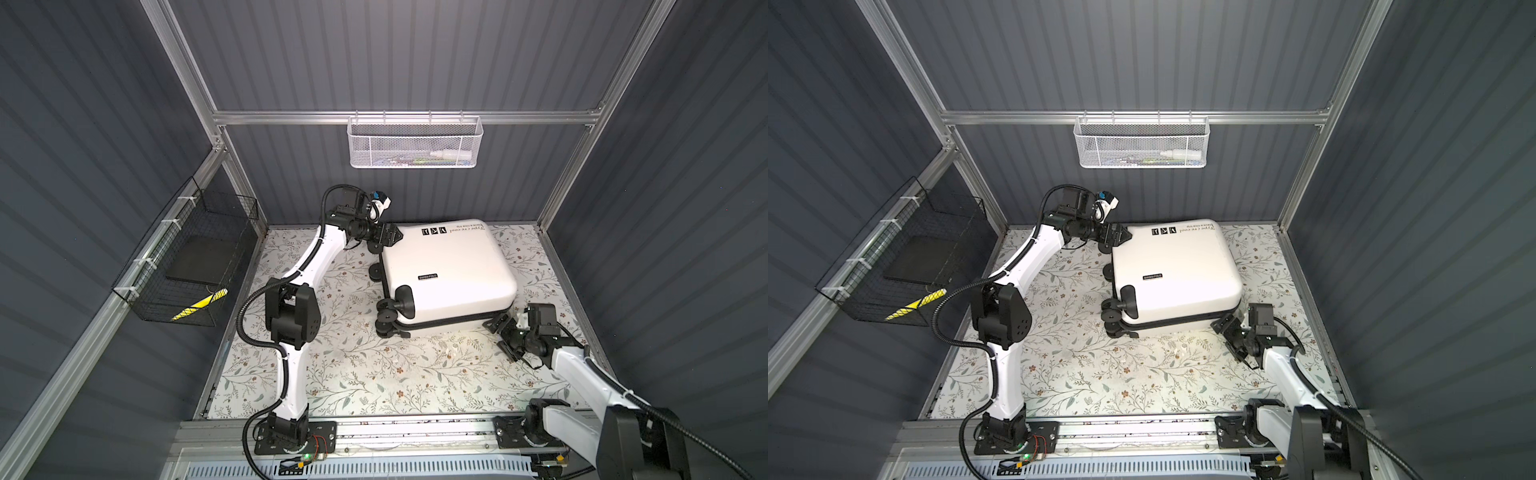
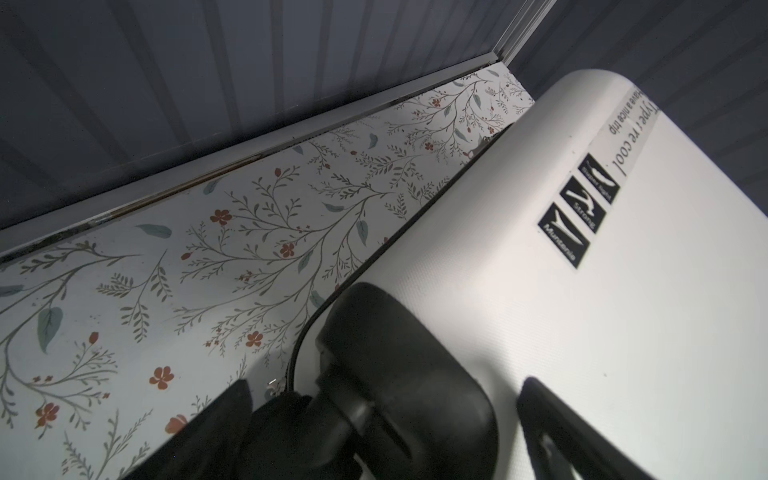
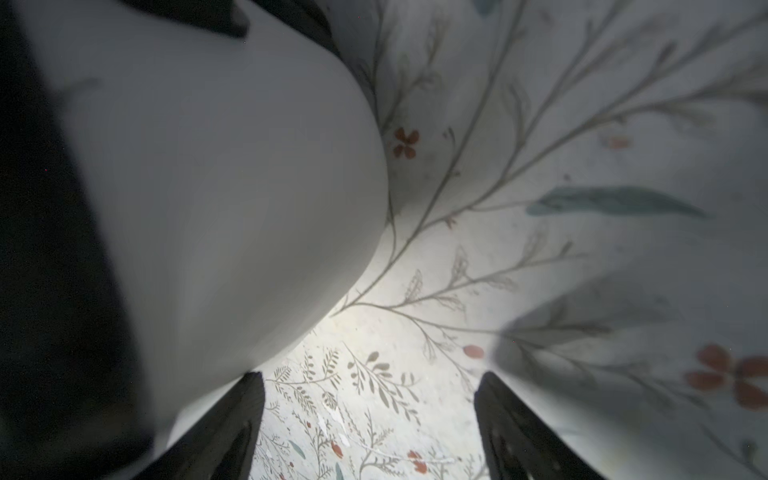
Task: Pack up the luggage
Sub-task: 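Tilt the closed suitcase upright onto its wheels with both grippers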
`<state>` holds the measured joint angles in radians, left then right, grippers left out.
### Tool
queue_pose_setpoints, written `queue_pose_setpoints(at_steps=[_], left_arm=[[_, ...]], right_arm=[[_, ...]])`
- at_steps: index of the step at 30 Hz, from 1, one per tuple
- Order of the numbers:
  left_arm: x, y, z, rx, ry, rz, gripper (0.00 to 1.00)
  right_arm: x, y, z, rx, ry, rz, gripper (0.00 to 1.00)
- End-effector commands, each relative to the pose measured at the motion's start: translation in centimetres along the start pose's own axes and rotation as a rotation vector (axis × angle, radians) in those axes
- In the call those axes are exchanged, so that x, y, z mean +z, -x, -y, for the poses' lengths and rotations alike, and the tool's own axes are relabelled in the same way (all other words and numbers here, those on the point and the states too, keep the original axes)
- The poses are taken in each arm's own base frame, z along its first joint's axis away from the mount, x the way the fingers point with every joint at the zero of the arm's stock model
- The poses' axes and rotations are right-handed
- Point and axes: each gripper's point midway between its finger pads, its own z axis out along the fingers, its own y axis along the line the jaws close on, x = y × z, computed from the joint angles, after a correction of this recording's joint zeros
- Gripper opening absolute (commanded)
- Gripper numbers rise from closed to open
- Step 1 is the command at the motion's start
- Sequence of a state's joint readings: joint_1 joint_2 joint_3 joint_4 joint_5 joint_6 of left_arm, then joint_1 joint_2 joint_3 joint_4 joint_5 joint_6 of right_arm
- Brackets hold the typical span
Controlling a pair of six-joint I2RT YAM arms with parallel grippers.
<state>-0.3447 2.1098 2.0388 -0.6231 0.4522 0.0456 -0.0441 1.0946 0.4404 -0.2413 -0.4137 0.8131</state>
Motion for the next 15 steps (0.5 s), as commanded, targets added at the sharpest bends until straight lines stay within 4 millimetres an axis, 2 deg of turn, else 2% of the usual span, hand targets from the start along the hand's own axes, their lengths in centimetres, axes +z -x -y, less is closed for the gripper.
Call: queue_pose_setpoints(at_steps=[1, 6, 9, 13, 14, 15], left_arm=[[-0.8, -3.2, 2.1, -0.035, -0.067, -0.086, 1.0], [-3.1, -4.6, 4.1, -0.072, -0.105, -0.052, 1.0], [-4.6, -6.2, 5.0, -0.088, -0.108, -0.038, 1.0], [-6.7, -8.2, 6.2, -0.103, -0.107, -0.022, 1.0], [-6.8, -9.5, 6.4, -0.121, -0.109, -0.036, 1.0], [-7.3, -10.1, 6.8, -0.128, -0.113, -0.033, 1.0]], right_arm=[[-0.5, 3.4, -4.1, -0.128, 0.078, 0.046, 0.81], [0.0, 5.9, -7.7, -0.175, 0.118, 0.018, 0.8], [0.9, 7.0, -9.9, -0.193, 0.155, -0.018, 0.78], [2.8, 7.4, -12.3, -0.232, 0.165, -0.071, 0.77], [3.5, 7.3, -12.8, -0.244, 0.164, -0.087, 0.76], [4.2, 7.0, -13.4, -0.257, 0.165, -0.106, 0.76]])
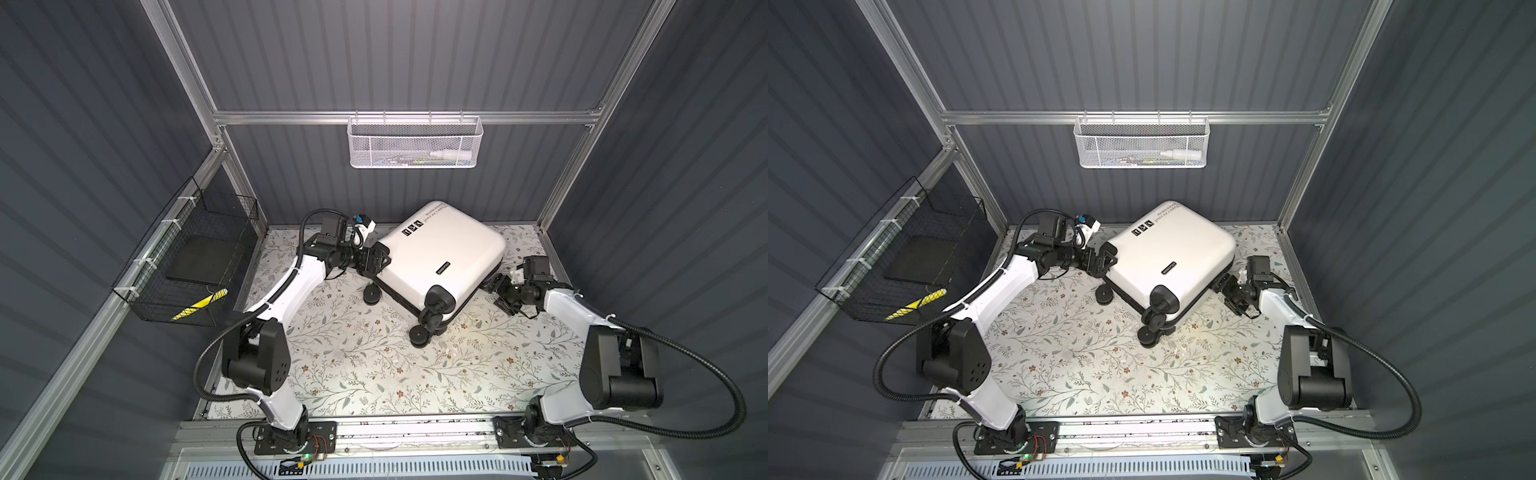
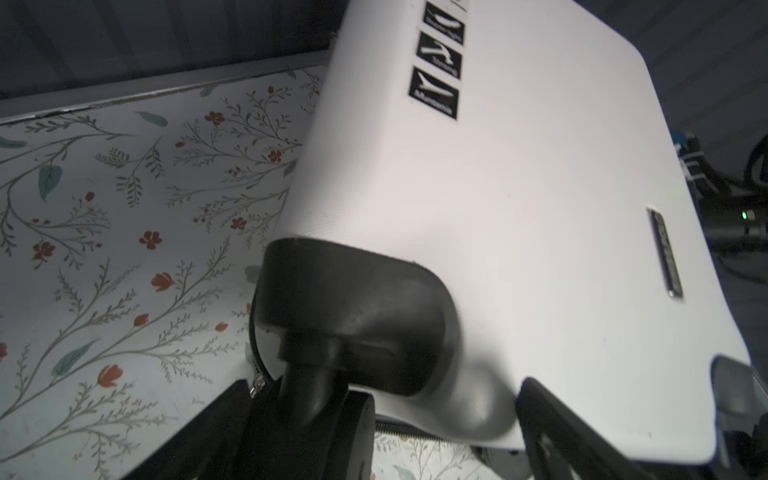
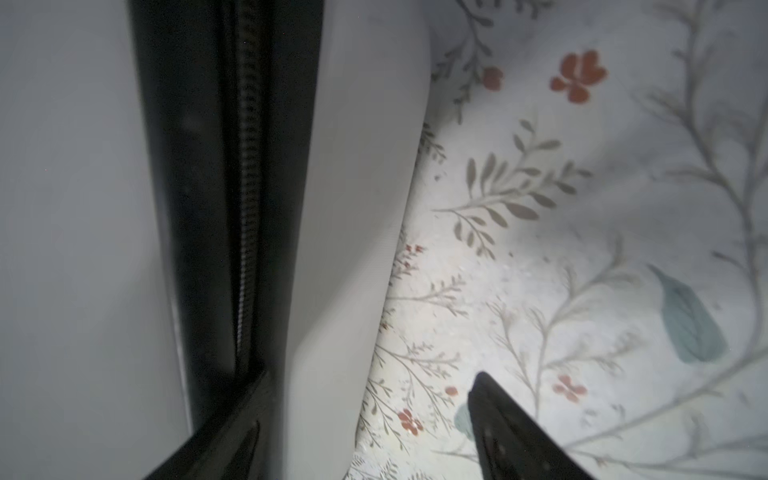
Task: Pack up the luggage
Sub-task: 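Tilt the closed suitcase upright onto its wheels with both grippers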
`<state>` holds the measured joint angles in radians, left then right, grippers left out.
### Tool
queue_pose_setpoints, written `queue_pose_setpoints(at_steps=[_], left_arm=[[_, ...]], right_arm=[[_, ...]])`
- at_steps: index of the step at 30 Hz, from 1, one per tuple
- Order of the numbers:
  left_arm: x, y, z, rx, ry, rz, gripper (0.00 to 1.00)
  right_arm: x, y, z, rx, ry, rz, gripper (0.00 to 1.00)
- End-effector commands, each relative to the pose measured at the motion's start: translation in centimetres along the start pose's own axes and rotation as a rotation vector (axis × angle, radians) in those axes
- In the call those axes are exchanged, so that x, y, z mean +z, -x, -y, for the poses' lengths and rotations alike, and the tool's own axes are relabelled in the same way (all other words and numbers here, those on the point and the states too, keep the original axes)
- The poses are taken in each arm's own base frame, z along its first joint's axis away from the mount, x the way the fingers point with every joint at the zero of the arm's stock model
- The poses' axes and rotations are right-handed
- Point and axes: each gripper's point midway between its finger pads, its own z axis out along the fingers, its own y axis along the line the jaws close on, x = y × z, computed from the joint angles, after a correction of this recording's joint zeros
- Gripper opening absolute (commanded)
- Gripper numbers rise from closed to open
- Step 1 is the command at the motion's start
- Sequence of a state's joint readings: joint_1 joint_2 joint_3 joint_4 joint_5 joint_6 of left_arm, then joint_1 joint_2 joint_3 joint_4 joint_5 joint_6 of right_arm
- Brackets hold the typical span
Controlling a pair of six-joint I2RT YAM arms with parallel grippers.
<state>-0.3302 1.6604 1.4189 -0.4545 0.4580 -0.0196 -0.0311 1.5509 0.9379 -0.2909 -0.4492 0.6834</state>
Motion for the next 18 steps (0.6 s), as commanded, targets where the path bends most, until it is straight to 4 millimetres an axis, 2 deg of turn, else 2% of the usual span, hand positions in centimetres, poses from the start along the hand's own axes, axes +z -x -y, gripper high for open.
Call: queue_pose_setpoints(at_steps=[1, 5, 9, 12, 18], left_arm=[[-1.2, -2.7, 3.6, -0.057, -0.117, -0.033, 1.0], [-3.0, -3.9, 5.2, -0.084, -0.144, 0.008, 1.0], [-4.8, -4.2, 6.5, -0.1, -0.15, 0.064, 1.0], [-6.4, -3.7, 5.8, -0.122, -0.064, 0.121, 1.0], [-10.1, -1.4, 4.1, -0.133, 0.115, 0.266, 1.0]], right_arm=[[1.7, -0.7, -5.7, -0.134, 0.147, -0.075, 0.76], [3.9, -1.3, -8.2, -0.185, 0.167, -0.14, 0.75], [4.0, -1.7, -9.4, -0.22, 0.172, -0.157, 0.75], [2.6, -1.2, -8.3, -0.232, 0.124, -0.122, 0.77], [-2.0, 0.7, -3.4, -0.214, -0.053, -0.004, 0.85]])
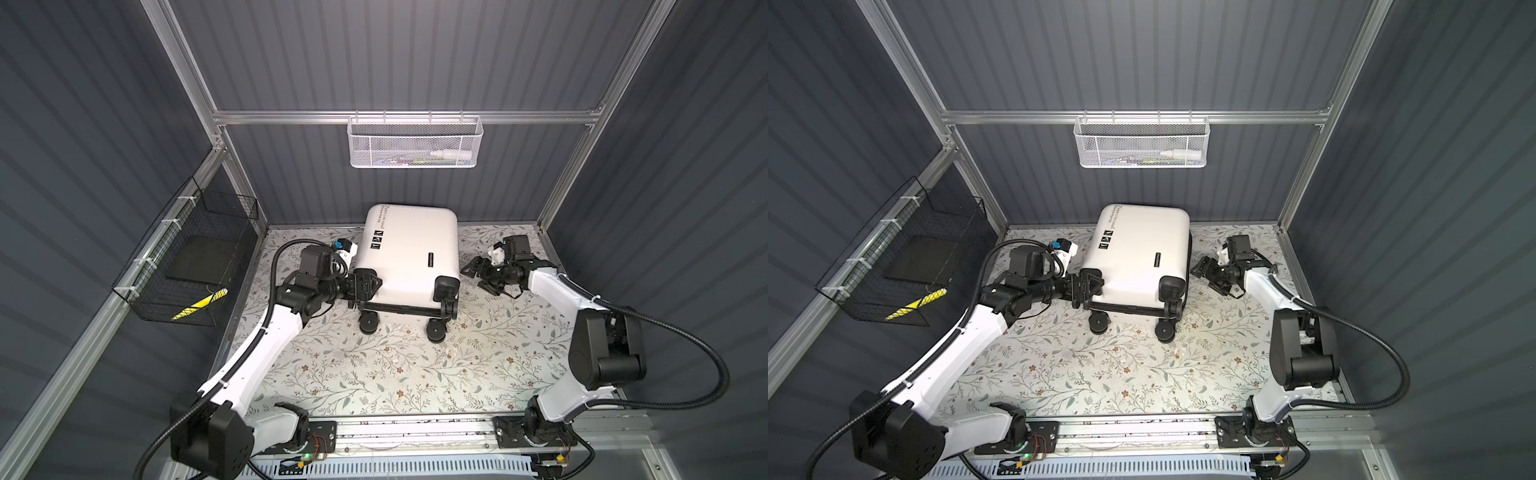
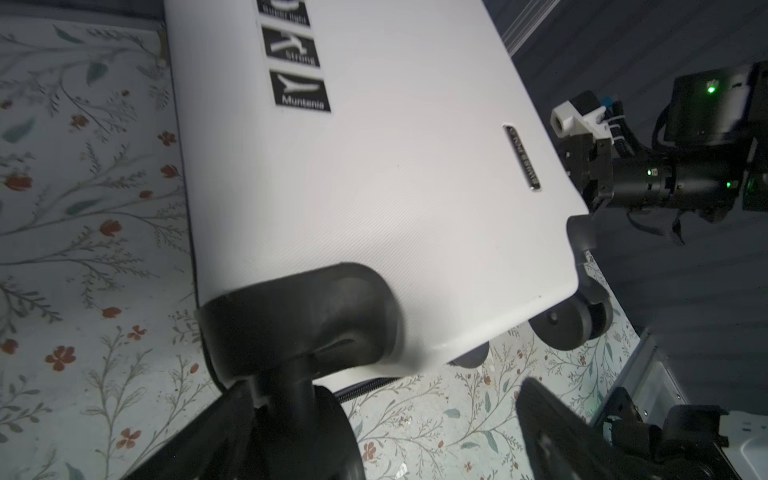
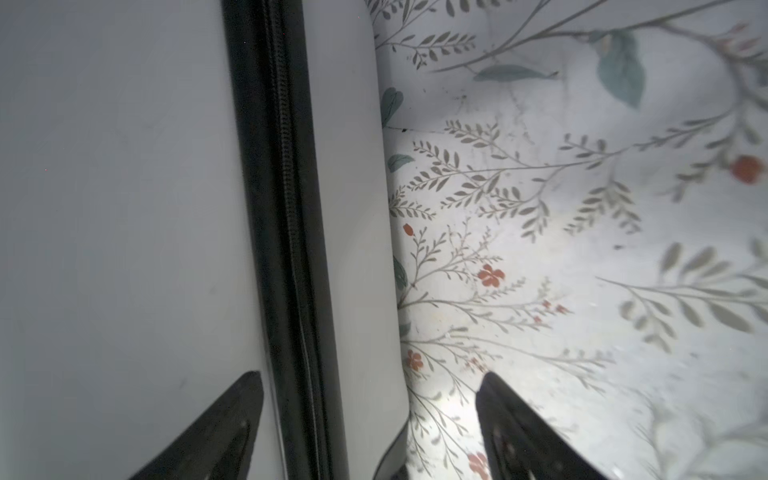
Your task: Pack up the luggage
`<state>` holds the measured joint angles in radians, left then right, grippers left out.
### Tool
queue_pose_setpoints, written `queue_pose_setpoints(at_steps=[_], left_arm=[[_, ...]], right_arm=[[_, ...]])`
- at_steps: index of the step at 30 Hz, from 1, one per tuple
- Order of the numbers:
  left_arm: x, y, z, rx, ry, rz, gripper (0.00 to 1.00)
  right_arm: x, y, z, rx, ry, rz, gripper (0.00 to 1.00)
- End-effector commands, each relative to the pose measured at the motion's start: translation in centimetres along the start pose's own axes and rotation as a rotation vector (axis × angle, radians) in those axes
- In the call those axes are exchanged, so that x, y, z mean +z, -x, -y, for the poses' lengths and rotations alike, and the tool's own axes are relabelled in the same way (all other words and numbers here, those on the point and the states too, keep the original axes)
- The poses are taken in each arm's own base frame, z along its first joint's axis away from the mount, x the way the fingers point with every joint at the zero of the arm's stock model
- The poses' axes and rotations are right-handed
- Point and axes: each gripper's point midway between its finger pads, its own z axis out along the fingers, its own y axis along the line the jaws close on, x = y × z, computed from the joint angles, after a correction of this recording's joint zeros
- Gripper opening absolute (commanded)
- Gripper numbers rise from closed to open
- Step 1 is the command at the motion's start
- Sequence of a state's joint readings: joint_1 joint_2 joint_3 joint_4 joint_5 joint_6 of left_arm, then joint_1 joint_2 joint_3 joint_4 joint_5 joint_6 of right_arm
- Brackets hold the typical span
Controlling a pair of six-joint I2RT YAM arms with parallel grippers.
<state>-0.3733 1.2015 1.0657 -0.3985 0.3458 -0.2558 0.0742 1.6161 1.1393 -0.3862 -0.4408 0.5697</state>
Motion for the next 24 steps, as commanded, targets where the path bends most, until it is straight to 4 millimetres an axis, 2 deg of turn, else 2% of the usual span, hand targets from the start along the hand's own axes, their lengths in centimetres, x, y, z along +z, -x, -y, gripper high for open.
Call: queue_pose_setpoints(at_steps=[1, 6, 13, 15, 17, 19, 22, 24], left_arm=[[-2.1, 3.5, 0.4, 0.009, 0.053, 0.137, 1.0], [-3.1, 5.6, -0.1, 0.004, 0.125, 0.177, 1.0], [-3.3, 7.8, -2.5, -0.022, 0.28, 0.21, 1.0], [-3.7, 8.5, -4.1, -0.064, 0.37, 0.246, 1.0], [-4.2, 8.9, -5.7, -0.109, 0.464, 0.279, 1.0], [-4.0, 9.1, -6.3, -0.106, 0.501, 0.27, 1.0], [-2.6, 9.3, -6.0, -0.05, 0.476, 0.207, 1.0], [-1.5, 9.3, -5.3, -0.003, 0.427, 0.17, 1.0]], right_arm=[[-3.1, -0.2, 3.3, 0.003, -0.122, 0.031, 0.87], [-6.8, 0.4, 6.6, 0.007, -0.272, 0.117, 0.99], [-10.2, 0.7, 9.3, 0.113, -0.358, 0.243, 0.99], [-10.9, 0.5, 9.9, 0.161, -0.359, 0.279, 0.99], [-11.2, 0.1, 10.4, 0.203, -0.339, 0.297, 0.99], [-11.3, -0.3, 10.8, 0.244, -0.315, 0.309, 0.99], [-10.4, -0.9, 10.5, 0.281, -0.228, 0.285, 0.99], [-9.1, -1.4, 9.3, 0.283, -0.12, 0.229, 0.99]])
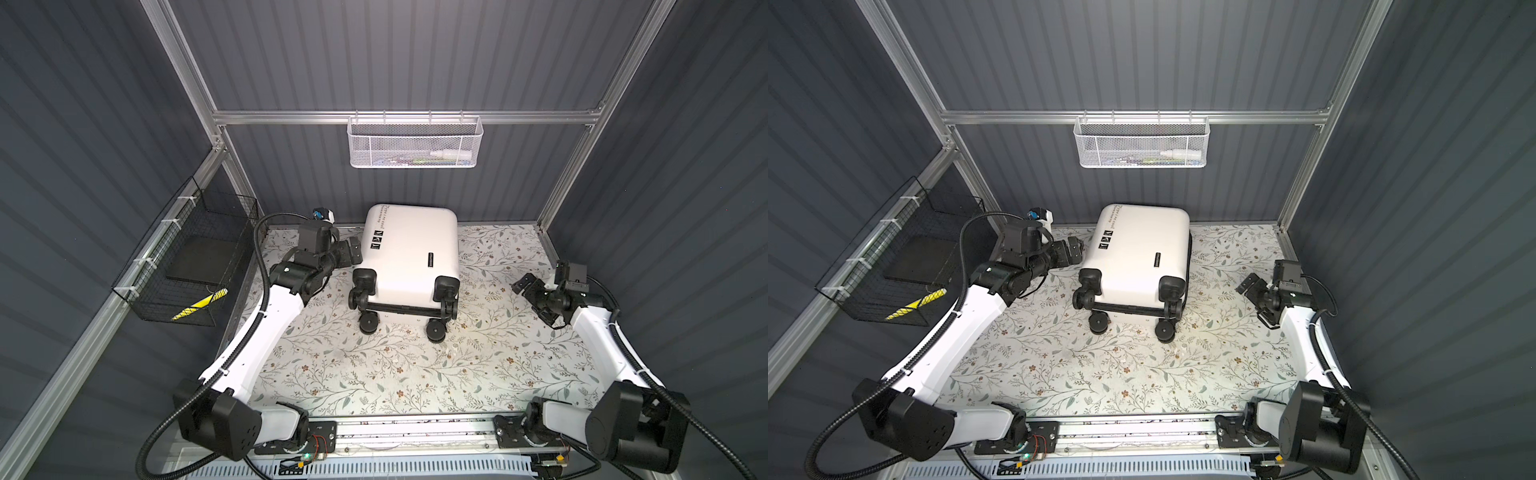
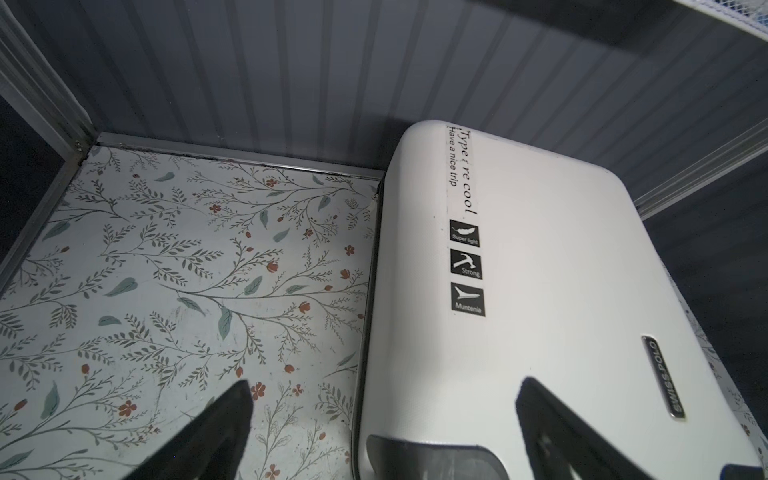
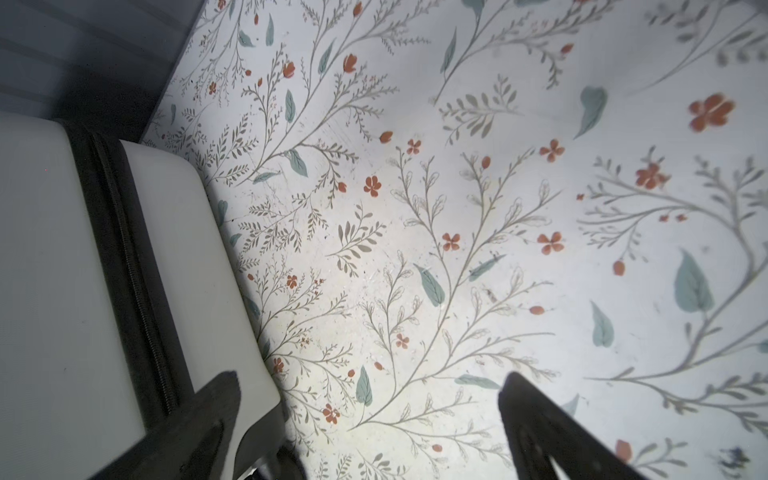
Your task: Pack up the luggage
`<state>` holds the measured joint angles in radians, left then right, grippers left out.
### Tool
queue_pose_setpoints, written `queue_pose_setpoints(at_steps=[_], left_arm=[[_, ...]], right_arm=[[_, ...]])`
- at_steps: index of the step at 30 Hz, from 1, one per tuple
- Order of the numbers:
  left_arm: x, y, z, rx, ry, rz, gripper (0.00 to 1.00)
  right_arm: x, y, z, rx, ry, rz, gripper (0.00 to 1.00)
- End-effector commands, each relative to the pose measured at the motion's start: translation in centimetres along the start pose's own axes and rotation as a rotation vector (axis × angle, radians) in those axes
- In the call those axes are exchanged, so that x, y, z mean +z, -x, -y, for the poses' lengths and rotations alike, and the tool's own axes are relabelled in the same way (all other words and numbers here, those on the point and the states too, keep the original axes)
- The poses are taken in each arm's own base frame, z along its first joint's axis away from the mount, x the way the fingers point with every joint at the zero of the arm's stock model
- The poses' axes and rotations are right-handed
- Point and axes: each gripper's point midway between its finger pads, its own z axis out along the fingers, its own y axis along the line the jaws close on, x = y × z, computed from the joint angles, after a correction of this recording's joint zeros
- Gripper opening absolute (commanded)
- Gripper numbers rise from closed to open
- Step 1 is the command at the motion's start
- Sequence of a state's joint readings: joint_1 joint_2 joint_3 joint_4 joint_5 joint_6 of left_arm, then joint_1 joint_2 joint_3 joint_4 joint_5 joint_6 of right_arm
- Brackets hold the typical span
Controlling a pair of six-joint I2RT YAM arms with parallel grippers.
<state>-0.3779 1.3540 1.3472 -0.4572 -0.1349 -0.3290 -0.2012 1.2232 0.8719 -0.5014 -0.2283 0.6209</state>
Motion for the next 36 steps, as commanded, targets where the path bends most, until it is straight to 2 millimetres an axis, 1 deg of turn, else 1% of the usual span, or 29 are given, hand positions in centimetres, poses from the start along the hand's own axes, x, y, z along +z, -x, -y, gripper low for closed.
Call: queue_pose_setpoints(at_steps=[1, 3, 5, 7, 9, 11, 15, 16, 17, 19, 20, 23, 24, 29, 31, 34, 36], left_arm=[[0.3, 0.5, 0.8, 0.074, -0.031, -0.014, 1.0], [0.6, 0.9, 1.1, 0.094, -0.05, 0.011, 1.0], [1.2, 1.7, 1.1, 0.104, -0.058, 0.025, 1.0], [1.7, 3.1, 1.3, 0.1, -0.077, 0.037, 1.0], [2.8, 3.7, 1.4, 0.098, -0.107, 0.031, 1.0], [4.2, 4.4, 1.4, 0.098, -0.134, 0.024, 1.0], [6.8, 5.8, 1.2, 0.07, -0.211, 0.01, 1.0], [7.6, 6.0, 1.2, 0.063, -0.233, 0.002, 1.0], [8.4, 6.0, 1.2, 0.056, -0.251, -0.009, 1.0], [9.7, 6.2, 1.3, 0.049, -0.279, -0.022, 1.0], [10.5, 6.0, 1.4, 0.049, -0.292, -0.032, 1.0], [12.0, 5.7, 1.5, 0.048, -0.312, -0.041, 1.0], [12.2, 5.4, 2.0, 0.048, -0.349, -0.049, 1.0], [13.9, 4.1, 2.4, 0.026, -0.4, -0.068, 1.0], [14.1, 3.8, 2.8, 0.014, -0.434, -0.068, 1.0], [14.1, 3.3, 3.3, -0.011, -0.477, -0.067, 1.0], [14.2, 2.9, 3.4, -0.026, -0.491, -0.071, 1.0]], right_arm=[[1.0, -1.5, -2.5, 0.039, 0.178, -0.094, 0.99], [1.7, -1.9, -4.2, 0.058, 0.284, -0.136, 0.98], [2.5, -2.0, -5.6, 0.093, 0.364, -0.189, 0.95], [3.5, -1.7, -6.5, 0.117, 0.39, -0.229, 0.9], [4.8, -1.5, -7.1, 0.136, 0.392, -0.261, 0.83], [6.2, -1.3, -7.8, 0.156, 0.397, -0.301, 0.69], [9.1, -0.6, -9.3, 0.184, 0.416, -0.347, 0.48], [9.9, -0.5, -9.7, 0.195, 0.421, -0.361, 0.41], [10.7, -0.3, -10.2, 0.203, 0.426, -0.372, 0.29], [12.2, 0.1, -11.2, 0.209, 0.429, -0.392, 0.16], [13.0, 0.2, -11.7, 0.207, 0.43, -0.401, 0.12], [15.5, 0.4, -13.6, 0.205, 0.434, -0.435, 0.1], [16.0, 0.6, -14.4, 0.202, 0.441, -0.441, 0.1], [19.4, 0.1, -18.4, 0.19, 0.478, -0.501, 0.09], [20.2, -0.4, -19.9, 0.182, 0.496, -0.525, 0.09], [20.8, -2.0, -22.1, 0.155, 0.529, -0.571, 0.09], [20.9, -3.1, -22.9, 0.137, 0.545, -0.597, 0.09]])
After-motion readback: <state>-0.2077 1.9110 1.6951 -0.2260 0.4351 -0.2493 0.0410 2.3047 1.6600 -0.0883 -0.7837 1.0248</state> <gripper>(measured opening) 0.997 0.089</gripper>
